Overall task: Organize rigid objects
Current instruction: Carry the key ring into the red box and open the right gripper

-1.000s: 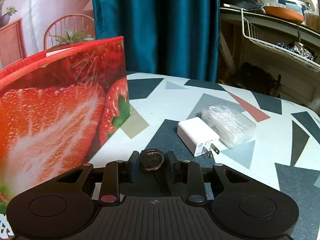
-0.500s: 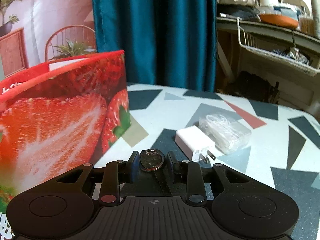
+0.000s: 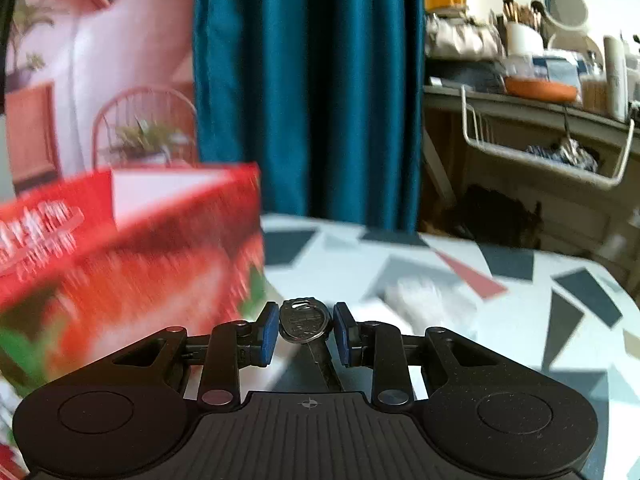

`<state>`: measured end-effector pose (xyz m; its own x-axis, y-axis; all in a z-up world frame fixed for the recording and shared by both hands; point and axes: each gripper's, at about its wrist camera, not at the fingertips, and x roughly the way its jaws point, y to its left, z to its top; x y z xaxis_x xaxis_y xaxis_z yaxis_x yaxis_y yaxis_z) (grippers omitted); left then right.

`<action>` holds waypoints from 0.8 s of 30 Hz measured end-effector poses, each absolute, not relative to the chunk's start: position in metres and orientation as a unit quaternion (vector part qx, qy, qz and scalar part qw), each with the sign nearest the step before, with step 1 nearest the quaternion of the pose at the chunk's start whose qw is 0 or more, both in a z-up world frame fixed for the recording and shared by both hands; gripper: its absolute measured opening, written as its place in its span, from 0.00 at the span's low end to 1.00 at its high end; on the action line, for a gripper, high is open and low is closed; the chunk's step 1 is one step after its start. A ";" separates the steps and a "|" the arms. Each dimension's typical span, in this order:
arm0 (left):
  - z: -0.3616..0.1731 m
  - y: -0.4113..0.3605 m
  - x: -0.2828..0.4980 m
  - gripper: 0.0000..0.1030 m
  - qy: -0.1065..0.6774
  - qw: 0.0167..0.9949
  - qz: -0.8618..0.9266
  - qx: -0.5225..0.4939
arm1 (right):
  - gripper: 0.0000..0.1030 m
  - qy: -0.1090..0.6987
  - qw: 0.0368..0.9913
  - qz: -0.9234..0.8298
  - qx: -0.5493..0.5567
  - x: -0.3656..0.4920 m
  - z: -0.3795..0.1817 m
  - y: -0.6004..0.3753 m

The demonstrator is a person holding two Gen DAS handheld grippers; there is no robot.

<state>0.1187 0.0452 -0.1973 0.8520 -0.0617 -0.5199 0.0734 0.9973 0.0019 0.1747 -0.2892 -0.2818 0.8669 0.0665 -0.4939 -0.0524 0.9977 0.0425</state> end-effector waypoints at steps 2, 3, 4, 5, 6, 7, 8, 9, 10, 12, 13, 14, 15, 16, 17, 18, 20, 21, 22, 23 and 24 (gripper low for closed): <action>-0.197 0.045 0.119 0.09 0.270 0.962 -0.035 0.010 | 0.26 0.237 0.970 0.049 0.012 0.175 -0.265 -0.285; -0.197 0.045 0.119 0.09 0.270 0.962 -0.035 0.010 | 0.26 0.229 0.972 0.058 0.011 0.176 -0.257 -0.283; -0.197 0.045 0.118 0.09 0.270 0.962 -0.036 0.009 | 0.26 0.220 0.973 0.069 0.008 0.177 -0.249 -0.280; -0.197 0.046 0.118 0.09 0.269 0.962 -0.036 0.008 | 0.26 0.214 0.974 0.080 0.005 0.179 -0.241 -0.276; -0.197 0.046 0.118 0.09 0.269 0.962 -0.036 0.007 | 0.26 0.208 0.974 0.089 0.000 0.181 -0.235 -0.273; -0.197 0.046 0.118 0.09 0.269 0.962 -0.036 0.007 | 0.26 0.203 0.974 0.099 -0.006 0.183 -0.229 -0.269; -0.197 0.046 0.118 0.09 0.269 0.962 -0.036 0.007 | 0.26 0.199 0.974 0.109 -0.013 0.186 -0.223 -0.265; -0.198 0.046 0.118 0.09 0.269 0.962 -0.037 0.007 | 0.26 0.196 0.973 0.118 -0.019 0.189 -0.219 -0.260; -0.198 0.046 0.119 0.09 0.269 0.962 -0.037 0.005 | 0.26 0.194 0.972 0.127 -0.027 0.191 -0.215 -0.255; -0.198 0.047 0.119 0.09 0.270 0.962 -0.039 0.001 | 0.26 0.195 0.969 0.145 -0.044 0.199 -0.208 -0.246; -0.198 0.047 0.119 0.09 0.270 0.962 -0.039 0.000 | 0.26 0.197 0.967 0.153 -0.055 0.202 -0.206 -0.241; -0.198 0.046 0.119 0.09 0.270 0.962 -0.039 0.000 | 0.26 0.201 0.964 0.161 -0.067 0.205 -0.205 -0.236; -0.198 0.046 0.119 0.09 0.270 0.962 -0.039 0.000 | 0.26 0.205 0.961 0.169 -0.078 0.208 -0.204 -0.231; -0.198 0.047 0.119 0.09 0.270 0.962 -0.040 -0.001 | 0.26 0.210 0.957 0.177 -0.090 0.211 -0.203 -0.226; -0.198 0.047 0.118 0.09 0.270 0.962 -0.041 -0.003 | 0.26 0.217 0.953 0.186 -0.102 0.215 -0.203 -0.220; -0.198 0.048 0.119 0.09 0.270 0.962 -0.042 -0.004 | 0.26 0.223 0.949 0.193 -0.113 0.218 -0.204 -0.215; -0.198 0.048 0.119 0.09 0.269 0.962 -0.043 -0.006 | 0.26 0.238 0.939 0.206 -0.137 0.223 -0.206 -0.205; -0.198 0.048 0.119 0.09 0.269 0.962 -0.043 -0.006 | 0.26 0.244 0.935 0.208 -0.150 0.226 -0.208 -0.202; -0.199 0.048 0.119 0.09 0.269 0.962 -0.044 -0.007 | 0.26 0.251 0.931 0.210 -0.160 0.229 -0.211 -0.199; -0.199 0.048 0.119 0.09 0.269 0.962 -0.044 -0.008 | 0.26 0.258 0.928 0.211 -0.166 0.231 -0.213 -0.196; -0.199 0.049 0.119 0.09 0.268 0.962 -0.045 -0.009 | 0.26 0.264 0.925 0.212 -0.171 0.234 -0.215 -0.194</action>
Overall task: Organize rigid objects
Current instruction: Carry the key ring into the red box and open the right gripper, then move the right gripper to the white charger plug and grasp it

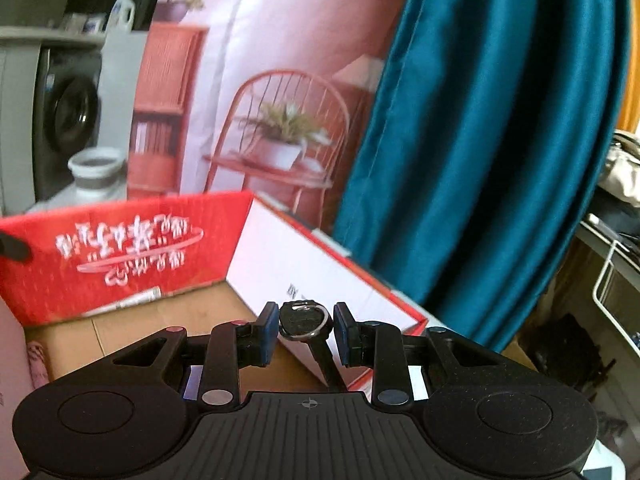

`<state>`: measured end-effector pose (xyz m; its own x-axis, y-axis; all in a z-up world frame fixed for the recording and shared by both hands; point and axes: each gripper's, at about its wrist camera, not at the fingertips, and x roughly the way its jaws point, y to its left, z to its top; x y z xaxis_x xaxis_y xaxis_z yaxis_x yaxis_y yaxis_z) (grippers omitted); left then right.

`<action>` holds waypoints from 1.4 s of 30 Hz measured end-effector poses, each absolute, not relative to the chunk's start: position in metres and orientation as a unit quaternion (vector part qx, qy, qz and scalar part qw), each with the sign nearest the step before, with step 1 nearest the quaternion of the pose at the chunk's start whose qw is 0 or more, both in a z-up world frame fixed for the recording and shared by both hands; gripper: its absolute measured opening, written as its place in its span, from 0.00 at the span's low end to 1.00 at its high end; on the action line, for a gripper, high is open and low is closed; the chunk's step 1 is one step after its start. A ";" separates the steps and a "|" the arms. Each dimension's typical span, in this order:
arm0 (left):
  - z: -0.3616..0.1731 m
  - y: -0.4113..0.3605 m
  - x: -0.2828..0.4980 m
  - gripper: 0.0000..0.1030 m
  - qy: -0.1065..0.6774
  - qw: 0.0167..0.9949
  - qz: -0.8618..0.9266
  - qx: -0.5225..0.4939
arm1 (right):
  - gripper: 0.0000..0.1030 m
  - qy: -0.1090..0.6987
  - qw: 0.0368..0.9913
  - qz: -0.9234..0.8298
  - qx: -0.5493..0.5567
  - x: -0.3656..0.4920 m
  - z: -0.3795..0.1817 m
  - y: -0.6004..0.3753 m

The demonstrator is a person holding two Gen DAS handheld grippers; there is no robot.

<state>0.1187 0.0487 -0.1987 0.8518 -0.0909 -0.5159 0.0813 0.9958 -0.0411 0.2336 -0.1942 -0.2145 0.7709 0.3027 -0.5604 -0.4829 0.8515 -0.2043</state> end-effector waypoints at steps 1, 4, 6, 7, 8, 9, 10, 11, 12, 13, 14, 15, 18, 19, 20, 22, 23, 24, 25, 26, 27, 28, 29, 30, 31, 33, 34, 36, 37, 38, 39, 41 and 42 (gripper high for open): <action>-0.199 0.049 0.119 0.09 0.268 0.962 -0.045 -0.009 | 0.26 0.268 0.924 0.212 -0.174 0.235 -0.217 -0.193; -0.199 0.047 0.119 0.09 0.267 0.963 -0.045 -0.005 | 0.26 0.282 0.920 0.208 -0.176 0.240 -0.223 -0.192; -0.199 0.048 0.119 0.09 0.267 0.963 -0.046 -0.007 | 0.27 0.288 0.918 0.204 -0.178 0.240 -0.227 -0.191; -0.199 0.048 0.119 0.09 0.267 0.963 -0.046 -0.008 | 0.26 0.289 0.919 0.202 -0.178 0.240 -0.229 -0.190; -0.199 0.048 0.119 0.09 0.267 0.963 -0.046 -0.008 | 0.26 0.290 0.919 0.200 -0.177 0.240 -0.230 -0.192; -0.199 0.048 0.119 0.09 0.267 0.963 -0.046 -0.008 | 0.26 0.292 0.919 0.198 -0.175 0.240 -0.231 -0.193; -0.199 0.048 0.119 0.09 0.267 0.963 -0.046 -0.008 | 0.27 0.293 0.920 0.195 -0.173 0.241 -0.232 -0.194; -0.199 0.048 0.119 0.09 0.267 0.963 -0.046 -0.008 | 0.27 0.291 0.922 0.193 -0.169 0.242 -0.233 -0.196; -0.199 0.048 0.119 0.09 0.267 0.963 -0.046 -0.008 | 0.27 0.289 0.923 0.192 -0.165 0.242 -0.232 -0.198; -0.199 0.048 0.119 0.09 0.267 0.963 -0.046 -0.007 | 0.27 0.287 0.925 0.190 -0.160 0.241 -0.232 -0.199; -0.199 0.048 0.119 0.09 0.267 0.963 -0.045 -0.007 | 0.27 0.285 0.927 0.189 -0.157 0.241 -0.231 -0.200; -0.199 0.048 0.119 0.09 0.267 0.963 -0.045 -0.007 | 0.27 0.281 0.929 0.185 -0.155 0.240 -0.229 -0.201; -0.199 0.048 0.119 0.09 0.267 0.963 -0.045 -0.007 | 0.31 0.262 0.940 0.173 -0.136 0.235 -0.224 -0.209; -0.199 0.048 0.119 0.09 0.267 0.963 -0.045 -0.007 | 0.34 0.254 0.944 0.166 -0.128 0.233 -0.222 -0.212; -0.199 0.048 0.119 0.09 0.267 0.963 -0.045 -0.007 | 0.37 0.245 0.949 0.158 -0.120 0.230 -0.221 -0.217; -0.199 0.048 0.119 0.09 0.267 0.963 -0.045 -0.006 | 0.38 0.232 0.956 0.139 -0.114 0.226 -0.221 -0.225; -0.199 0.048 0.119 0.09 0.268 0.962 -0.045 -0.006 | 0.38 0.226 0.959 0.129 -0.113 0.223 -0.222 -0.230; -0.199 0.048 0.119 0.09 0.268 0.962 -0.045 -0.005 | 0.39 0.221 0.962 0.120 -0.109 0.221 -0.223 -0.235; -0.198 0.047 0.119 0.09 0.268 0.962 -0.045 -0.005 | 0.41 0.216 0.965 0.109 -0.102 0.219 -0.223 -0.241; -0.198 0.047 0.119 0.09 0.268 0.962 -0.044 -0.005 | 0.42 0.213 0.968 0.098 -0.093 0.217 -0.224 -0.249; -0.198 0.047 0.119 0.09 0.268 0.962 -0.043 -0.005 | 0.43 0.211 0.970 0.088 -0.084 0.214 -0.225 -0.257; -0.198 0.047 0.119 0.09 0.268 0.962 -0.043 -0.004 | 0.43 0.211 0.972 0.076 -0.075 0.213 -0.227 -0.264; -0.198 0.046 0.119 0.09 0.269 0.962 -0.042 -0.004 | 0.43 0.214 0.973 0.065 -0.064 0.212 -0.229 -0.273; -0.198 0.046 0.119 0.09 0.269 0.962 -0.041 -0.002 | 0.43 0.217 0.973 0.054 -0.054 0.212 -0.233 -0.281; -0.197 0.046 0.119 0.09 0.269 0.962 -0.041 -0.001 | 0.43 0.221 0.974 0.042 -0.044 0.211 -0.236 -0.290; -0.197 0.045 0.119 0.09 0.269 0.962 -0.040 0.000 | 0.43 0.230 0.973 0.018 -0.022 0.210 -0.246 -0.305; -0.197 0.045 0.119 0.09 0.269 0.962 -0.040 0.001 | 0.46 0.236 0.972 0.009 -0.013 0.209 -0.251 -0.311; -0.197 0.045 0.119 0.09 0.269 0.962 -0.040 0.002 | 0.57 0.248 0.969 -0.002 -0.004 0.209 -0.264 -0.319; -0.197 0.045 0.119 0.09 0.269 0.962 -0.040 0.003 | 0.64 0.254 0.967 -0.005 -0.006 0.208 -0.270 -0.321; -0.197 0.045 0.119 0.09 0.269 0.962 -0.040 0.003 | 0.65 0.262 0.965 -0.006 -0.012 0.208 -0.276 -0.321; -0.197 0.045 0.119 0.09 0.269 0.962 -0.040 0.003 | 0.65 0.271 0.962 -0.008 -0.017 0.209 -0.282 -0.321; -0.197 0.045 0.119 0.09 0.269 0.962 -0.040 0.003 | 0.65 0.287 0.958 -0.009 -0.020 0.210 -0.293 -0.319; -0.198 0.045 0.119 0.09 0.269 0.962 -0.040 0.003 | 0.65 0.293 0.956 -0.010 -0.019 0.210 -0.297 -0.318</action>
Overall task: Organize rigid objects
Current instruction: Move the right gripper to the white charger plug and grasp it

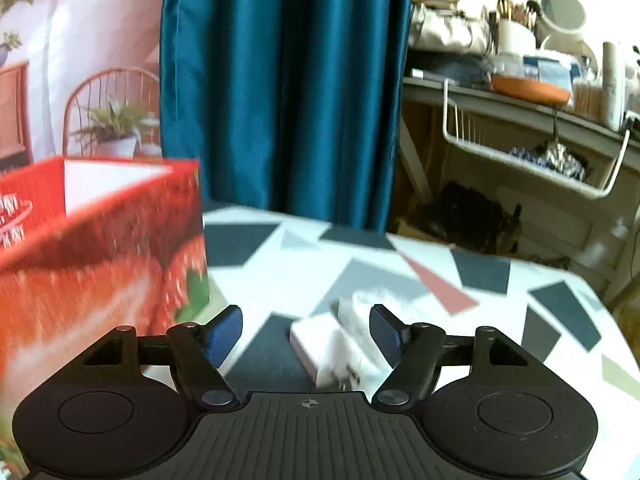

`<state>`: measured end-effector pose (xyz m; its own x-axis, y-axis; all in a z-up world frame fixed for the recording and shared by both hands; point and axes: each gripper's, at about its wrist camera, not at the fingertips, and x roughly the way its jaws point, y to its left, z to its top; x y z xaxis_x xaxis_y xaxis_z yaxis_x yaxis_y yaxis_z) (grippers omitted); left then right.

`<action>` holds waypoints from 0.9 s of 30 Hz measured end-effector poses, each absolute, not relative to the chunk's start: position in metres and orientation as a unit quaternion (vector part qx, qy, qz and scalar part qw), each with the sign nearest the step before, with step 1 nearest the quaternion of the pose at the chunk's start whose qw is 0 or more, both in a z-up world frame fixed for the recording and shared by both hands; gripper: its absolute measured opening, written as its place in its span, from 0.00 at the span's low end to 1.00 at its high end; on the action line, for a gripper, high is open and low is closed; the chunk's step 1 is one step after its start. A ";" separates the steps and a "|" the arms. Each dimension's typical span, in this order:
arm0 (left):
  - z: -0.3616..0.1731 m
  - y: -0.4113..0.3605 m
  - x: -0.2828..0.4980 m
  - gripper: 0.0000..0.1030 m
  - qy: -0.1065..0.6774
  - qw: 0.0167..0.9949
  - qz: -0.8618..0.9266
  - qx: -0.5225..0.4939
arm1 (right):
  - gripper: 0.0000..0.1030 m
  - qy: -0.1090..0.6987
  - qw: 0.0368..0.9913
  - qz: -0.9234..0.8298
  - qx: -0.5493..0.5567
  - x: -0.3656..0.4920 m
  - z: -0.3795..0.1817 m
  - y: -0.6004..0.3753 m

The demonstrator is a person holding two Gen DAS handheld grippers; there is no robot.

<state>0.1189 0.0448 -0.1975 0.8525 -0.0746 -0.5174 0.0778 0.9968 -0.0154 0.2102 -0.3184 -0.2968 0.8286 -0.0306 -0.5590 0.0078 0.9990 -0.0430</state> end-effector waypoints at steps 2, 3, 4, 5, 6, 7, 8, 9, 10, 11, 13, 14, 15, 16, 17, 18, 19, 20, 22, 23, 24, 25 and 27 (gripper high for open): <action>-0.198 0.045 0.119 0.09 0.269 0.962 -0.040 0.004 | 0.64 0.301 0.953 -0.013 -0.019 0.212 -0.303 -0.315; -0.198 0.045 0.119 0.09 0.269 0.962 -0.040 0.004 | 0.64 0.303 0.953 -0.015 -0.019 0.214 -0.304 -0.315; -0.198 0.045 0.119 0.09 0.269 0.962 -0.040 0.003 | 0.64 0.306 0.952 -0.017 -0.019 0.216 -0.306 -0.315; -0.197 0.045 0.119 0.09 0.269 0.962 -0.040 0.003 | 0.64 0.309 0.951 -0.018 -0.021 0.217 -0.308 -0.314; -0.198 0.045 0.119 0.09 0.269 0.962 -0.040 0.003 | 0.64 0.314 0.949 -0.019 -0.024 0.221 -0.309 -0.314; -0.198 0.045 0.119 0.09 0.269 0.962 -0.040 0.004 | 0.64 0.319 0.947 -0.020 -0.029 0.226 -0.310 -0.314; -0.198 0.045 0.119 0.09 0.269 0.962 -0.040 0.004 | 0.62 0.328 0.944 -0.022 -0.032 0.231 -0.312 -0.315; -0.198 0.045 0.119 0.09 0.269 0.962 -0.040 0.004 | 0.58 0.341 0.939 -0.021 -0.033 0.236 -0.314 -0.316; -0.198 0.044 0.119 0.09 0.269 0.962 -0.040 0.005 | 0.54 0.355 0.934 -0.020 -0.032 0.241 -0.318 -0.317; -0.198 0.044 0.119 0.09 0.269 0.962 -0.041 0.005 | 0.54 0.357 0.933 -0.024 -0.035 0.244 -0.320 -0.317; -0.197 0.044 0.119 0.09 0.269 0.962 -0.042 0.007 | 0.54 0.361 0.932 -0.029 -0.030 0.248 -0.324 -0.319; -0.198 0.044 0.119 0.09 0.269 0.962 -0.042 0.007 | 0.54 0.363 0.931 -0.033 -0.023 0.250 -0.326 -0.321; -0.198 0.044 0.119 0.09 0.269 0.962 -0.042 0.007 | 0.54 0.364 0.931 -0.036 -0.018 0.252 -0.328 -0.323; -0.198 0.044 0.119 0.09 0.269 0.962 -0.042 0.008 | 0.54 0.366 0.930 -0.038 -0.016 0.253 -0.330 -0.323; -0.198 0.044 0.119 0.09 0.269 0.962 -0.041 0.009 | 0.54 0.370 0.928 -0.038 -0.016 0.255 -0.332 -0.324; -0.198 0.044 0.119 0.09 0.269 0.962 -0.041 0.009 | 0.53 0.373 0.927 -0.037 -0.017 0.256 -0.333 -0.324; -0.198 0.044 0.119 0.09 0.269 0.962 -0.041 0.008 | 0.50 0.375 0.926 -0.035 -0.017 0.258 -0.334 -0.324; -0.198 0.044 0.119 0.09 0.270 0.962 -0.041 0.009 | 0.43 0.375 0.926 -0.033 -0.014 0.257 -0.334 -0.324; -0.198 0.043 0.119 0.09 0.270 0.962 -0.041 0.010 | 0.38 0.376 0.926 -0.028 -0.017 0.255 -0.334 -0.322; -0.198 0.043 0.119 0.09 0.270 0.962 -0.041 0.010 | 0.37 0.374 0.927 -0.026 -0.022 0.253 -0.334 -0.320; -0.198 0.043 0.119 0.09 0.269 0.962 -0.041 0.011 | 0.36 0.374 0.927 -0.025 -0.024 0.251 -0.334 -0.319; -0.198 0.043 0.119 0.09 0.269 0.962 -0.041 0.010 | 0.35 0.374 0.927 -0.024 -0.022 0.249 -0.333 -0.320; -0.198 0.043 0.119 0.09 0.269 0.962 -0.041 0.010 | 0.34 0.378 0.925 -0.030 -0.019 0.247 -0.332 -0.319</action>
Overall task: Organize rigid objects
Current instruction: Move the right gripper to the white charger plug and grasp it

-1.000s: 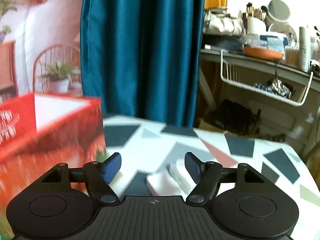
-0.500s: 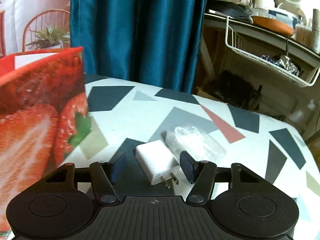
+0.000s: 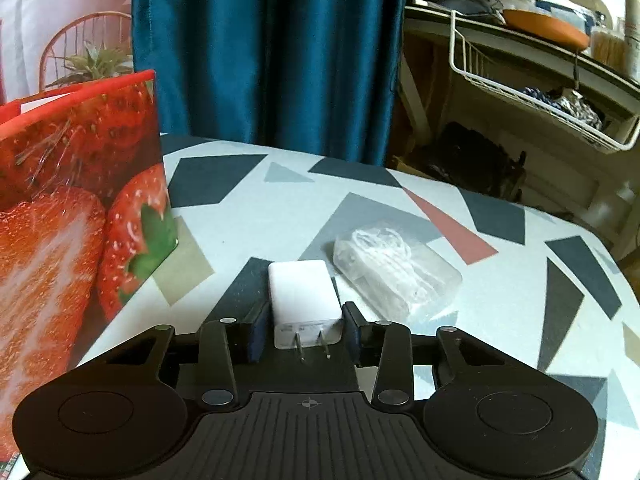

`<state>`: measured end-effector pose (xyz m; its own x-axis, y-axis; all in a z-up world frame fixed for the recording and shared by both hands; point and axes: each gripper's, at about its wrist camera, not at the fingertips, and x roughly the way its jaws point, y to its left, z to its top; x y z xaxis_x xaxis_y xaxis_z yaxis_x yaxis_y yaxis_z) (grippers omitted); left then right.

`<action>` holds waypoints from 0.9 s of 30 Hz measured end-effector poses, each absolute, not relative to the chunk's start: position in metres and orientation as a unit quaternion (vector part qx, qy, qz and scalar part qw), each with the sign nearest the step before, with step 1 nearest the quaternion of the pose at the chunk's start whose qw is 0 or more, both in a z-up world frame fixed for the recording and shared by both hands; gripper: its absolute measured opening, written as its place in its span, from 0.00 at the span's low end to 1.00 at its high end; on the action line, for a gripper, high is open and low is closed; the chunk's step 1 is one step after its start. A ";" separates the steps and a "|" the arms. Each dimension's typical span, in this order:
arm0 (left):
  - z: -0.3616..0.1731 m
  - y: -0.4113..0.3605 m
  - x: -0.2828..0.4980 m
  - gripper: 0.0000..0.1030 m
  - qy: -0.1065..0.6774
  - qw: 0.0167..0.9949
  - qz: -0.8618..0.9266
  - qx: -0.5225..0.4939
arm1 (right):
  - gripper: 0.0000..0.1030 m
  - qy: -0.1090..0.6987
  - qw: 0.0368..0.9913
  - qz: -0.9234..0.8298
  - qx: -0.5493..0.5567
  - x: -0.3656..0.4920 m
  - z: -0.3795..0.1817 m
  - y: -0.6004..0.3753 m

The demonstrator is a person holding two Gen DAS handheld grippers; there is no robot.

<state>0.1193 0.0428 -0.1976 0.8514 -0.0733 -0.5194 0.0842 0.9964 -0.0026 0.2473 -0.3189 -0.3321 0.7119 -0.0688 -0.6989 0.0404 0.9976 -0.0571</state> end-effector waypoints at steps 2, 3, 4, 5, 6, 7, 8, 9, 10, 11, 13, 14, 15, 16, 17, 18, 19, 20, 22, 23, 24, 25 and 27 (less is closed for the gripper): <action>-0.198 0.043 0.119 0.09 0.270 0.962 -0.041 0.009 | 0.33 0.383 0.923 -0.040 -0.020 0.246 -0.331 -0.315; -0.198 0.043 0.119 0.09 0.269 0.962 -0.041 0.009 | 0.33 0.384 0.922 -0.044 -0.019 0.245 -0.330 -0.313; -0.198 0.043 0.119 0.09 0.269 0.962 -0.040 0.008 | 0.33 0.385 0.922 -0.046 -0.016 0.243 -0.330 -0.311; -0.198 0.043 0.119 0.09 0.269 0.962 -0.040 0.008 | 0.33 0.385 0.922 -0.047 -0.012 0.241 -0.330 -0.311; -0.198 0.043 0.119 0.09 0.269 0.962 -0.040 0.009 | 0.33 0.385 0.922 -0.047 -0.010 0.239 -0.330 -0.310; -0.198 0.043 0.119 0.09 0.269 0.962 -0.040 0.009 | 0.33 0.385 0.922 -0.046 -0.009 0.236 -0.329 -0.309; -0.198 0.044 0.119 0.09 0.270 0.962 -0.040 0.008 | 0.33 0.384 0.922 -0.046 -0.011 0.234 -0.329 -0.308; -0.198 0.044 0.119 0.09 0.270 0.962 -0.040 0.008 | 0.33 0.384 0.922 -0.046 -0.017 0.231 -0.329 -0.305; -0.198 0.044 0.119 0.09 0.269 0.962 -0.040 0.008 | 0.33 0.383 0.922 -0.049 -0.023 0.228 -0.329 -0.303; -0.198 0.044 0.119 0.09 0.269 0.962 -0.040 0.008 | 0.33 0.383 0.922 -0.051 -0.024 0.226 -0.329 -0.301; -0.198 0.044 0.119 0.09 0.269 0.962 -0.040 0.007 | 0.33 0.383 0.922 -0.054 -0.016 0.222 -0.328 -0.300; -0.198 0.044 0.119 0.09 0.269 0.962 -0.040 0.007 | 0.33 0.383 0.922 -0.055 -0.011 0.219 -0.328 -0.299; -0.198 0.044 0.119 0.09 0.269 0.962 -0.040 0.007 | 0.33 0.382 0.922 -0.055 -0.010 0.217 -0.327 -0.299; -0.198 0.045 0.119 0.09 0.269 0.962 -0.040 0.006 | 0.33 0.381 0.923 -0.056 -0.013 0.214 -0.327 -0.297; -0.199 0.045 0.119 0.09 0.269 0.962 -0.040 0.005 | 0.33 0.380 0.923 -0.056 -0.016 0.211 -0.327 -0.295; -0.199 0.045 0.119 0.09 0.269 0.962 -0.040 0.005 | 0.33 0.378 0.924 -0.058 -0.016 0.209 -0.327 -0.294; -0.199 0.044 0.119 0.09 0.268 0.962 -0.039 0.005 | 0.33 0.376 0.925 -0.059 -0.011 0.207 -0.327 -0.294; -0.199 0.044 0.119 0.09 0.269 0.962 -0.040 0.005 | 0.33 0.375 0.925 -0.060 -0.007 0.206 -0.327 -0.295; -0.199 0.044 0.119 0.09 0.269 0.962 -0.040 0.005 | 0.33 0.375 0.925 -0.061 -0.005 0.204 -0.327 -0.295; -0.199 0.044 0.119 0.09 0.268 0.962 -0.040 0.005 | 0.33 0.375 0.925 -0.061 -0.004 0.204 -0.327 -0.296; -0.199 0.044 0.119 0.09 0.268 0.962 -0.040 0.005 | 0.33 0.374 0.926 -0.060 -0.004 0.203 -0.327 -0.296; -0.199 0.045 0.119 0.09 0.268 0.962 -0.040 0.005 | 0.33 0.372 0.926 -0.060 -0.003 0.202 -0.327 -0.296; -0.199 0.045 0.119 0.09 0.268 0.963 -0.040 0.003 | 0.33 0.366 0.928 -0.065 -0.010 0.198 -0.328 -0.292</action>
